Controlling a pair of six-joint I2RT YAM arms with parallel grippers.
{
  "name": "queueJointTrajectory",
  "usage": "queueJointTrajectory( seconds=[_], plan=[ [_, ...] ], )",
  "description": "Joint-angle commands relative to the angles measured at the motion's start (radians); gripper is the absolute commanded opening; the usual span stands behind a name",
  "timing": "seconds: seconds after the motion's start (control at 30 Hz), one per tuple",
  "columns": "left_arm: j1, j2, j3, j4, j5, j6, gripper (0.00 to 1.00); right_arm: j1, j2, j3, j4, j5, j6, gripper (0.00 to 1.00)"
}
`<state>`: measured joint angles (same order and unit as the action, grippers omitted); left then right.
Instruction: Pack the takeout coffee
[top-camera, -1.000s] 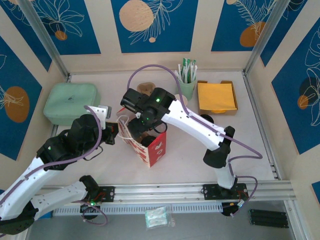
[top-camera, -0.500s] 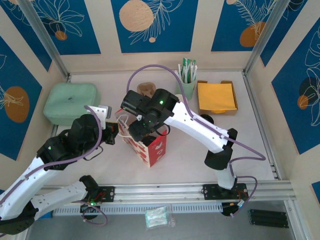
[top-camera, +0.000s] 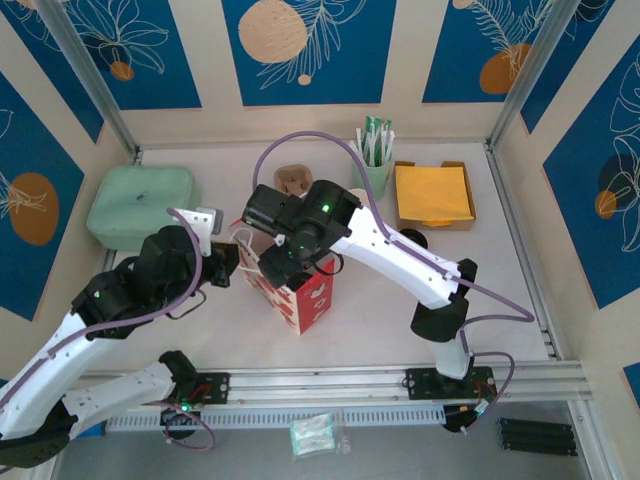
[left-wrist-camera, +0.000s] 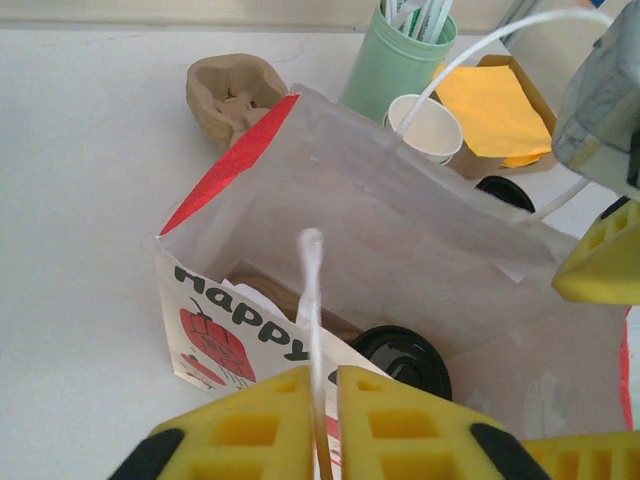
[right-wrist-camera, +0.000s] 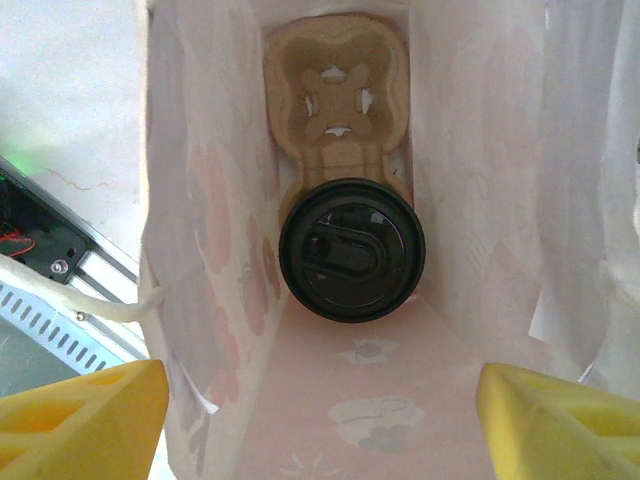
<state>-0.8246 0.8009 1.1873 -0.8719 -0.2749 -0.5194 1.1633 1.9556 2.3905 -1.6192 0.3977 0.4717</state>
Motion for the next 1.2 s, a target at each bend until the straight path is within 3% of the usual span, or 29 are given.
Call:
queueJointTrajectory(
  seconds=[0.0,0.5,1.17],
  plan=[
    [0.01,-0.002,0.037,-0.001,0.014,0.0,0.19,0.011,-0.033,0.037,-0.038,0.016,-0.003,0.81],
    [0.01,0.008,0.116,-0.025,0.021,0.021,0.45,0.016,-0.052,0.095,-0.061,0.027,-0.005,0.81],
    [0.01,0.12,0.318,-0.035,0.072,0.085,0.65,-0.013,-0.174,0.118,0.056,0.044,-0.054,0.81]
  ],
)
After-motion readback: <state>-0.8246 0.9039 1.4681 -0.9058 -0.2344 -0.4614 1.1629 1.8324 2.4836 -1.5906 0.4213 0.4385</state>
